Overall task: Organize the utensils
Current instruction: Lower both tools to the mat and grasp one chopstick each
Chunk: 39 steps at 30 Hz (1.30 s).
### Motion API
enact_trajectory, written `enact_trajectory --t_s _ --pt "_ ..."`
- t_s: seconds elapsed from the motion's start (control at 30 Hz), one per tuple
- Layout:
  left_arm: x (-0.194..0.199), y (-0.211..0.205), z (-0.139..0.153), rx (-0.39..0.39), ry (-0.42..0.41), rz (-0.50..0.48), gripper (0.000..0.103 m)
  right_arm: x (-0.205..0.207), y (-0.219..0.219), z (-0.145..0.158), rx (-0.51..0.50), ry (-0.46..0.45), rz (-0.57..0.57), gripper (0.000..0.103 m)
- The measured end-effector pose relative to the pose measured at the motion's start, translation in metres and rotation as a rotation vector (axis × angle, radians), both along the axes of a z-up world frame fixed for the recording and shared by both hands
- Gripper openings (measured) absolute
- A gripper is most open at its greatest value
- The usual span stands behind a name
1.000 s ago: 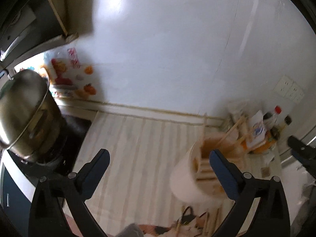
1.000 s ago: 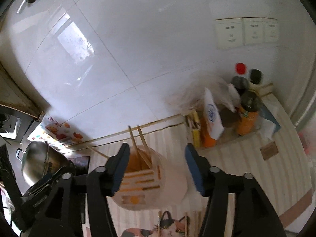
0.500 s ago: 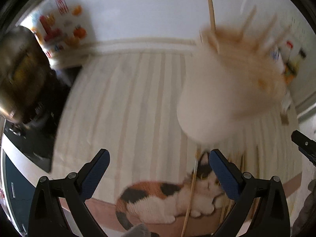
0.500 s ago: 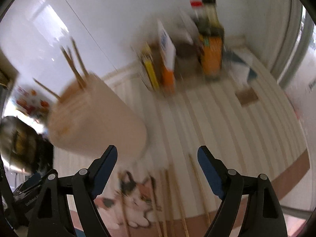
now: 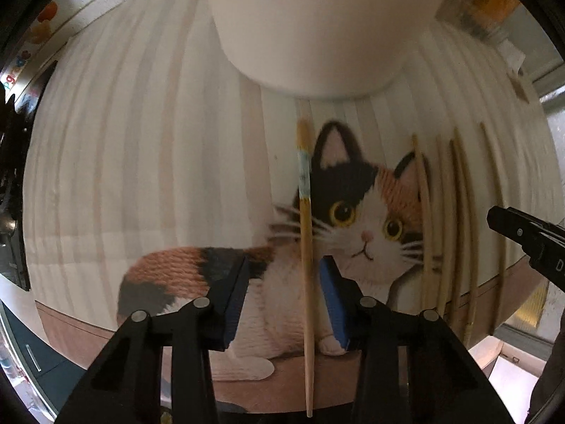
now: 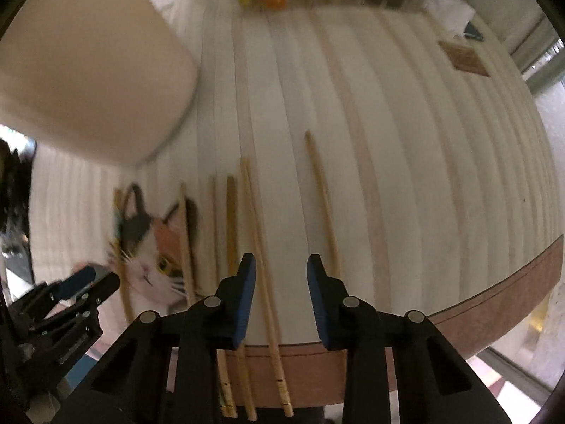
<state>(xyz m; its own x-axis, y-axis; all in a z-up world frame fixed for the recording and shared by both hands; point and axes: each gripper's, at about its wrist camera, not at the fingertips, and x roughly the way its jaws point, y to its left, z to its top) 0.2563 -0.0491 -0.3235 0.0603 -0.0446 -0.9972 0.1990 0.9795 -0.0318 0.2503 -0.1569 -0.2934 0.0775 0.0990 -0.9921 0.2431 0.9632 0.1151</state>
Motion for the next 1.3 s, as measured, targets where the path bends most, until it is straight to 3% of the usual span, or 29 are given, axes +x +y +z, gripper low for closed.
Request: enact_trajectory --t_s 0.23,0.37,0.57,0.8,1.07,1.3 --pt "-0.008 -0.010 -0.003 0.016 -0.019 -0.022 0.029 -0.004 0.016 -0.012 -0.017 0.036 0.062 0.031" --pt "-0.011 -0.014 -0.001 0.024 -0.031 -0.026 0.006 -0.005 0.024 -0.017 -0.038 0.049 0.086 0.023" --pt "-0.001 -0.012 0.002 0.019 -0.023 0.020 0.005 -0.009 0.042 -0.020 -0.081 0.048 0.097 0.007" --pt "0.000 0.008 0.000 0.003 -0.002 0.053 0.005 -0.025 0.026 -0.023 -0.031 0.077 0.067 0.007" --pt "-0.003 0.007 -0.002 0.004 0.004 0.056 0.006 -0.036 0.025 -0.021 -0.053 0.091 0.082 0.007" --pt "0.004 0.018 -0.001 0.001 0.010 0.055 0.008 -0.018 0.031 -0.025 -0.068 0.093 0.098 0.007"
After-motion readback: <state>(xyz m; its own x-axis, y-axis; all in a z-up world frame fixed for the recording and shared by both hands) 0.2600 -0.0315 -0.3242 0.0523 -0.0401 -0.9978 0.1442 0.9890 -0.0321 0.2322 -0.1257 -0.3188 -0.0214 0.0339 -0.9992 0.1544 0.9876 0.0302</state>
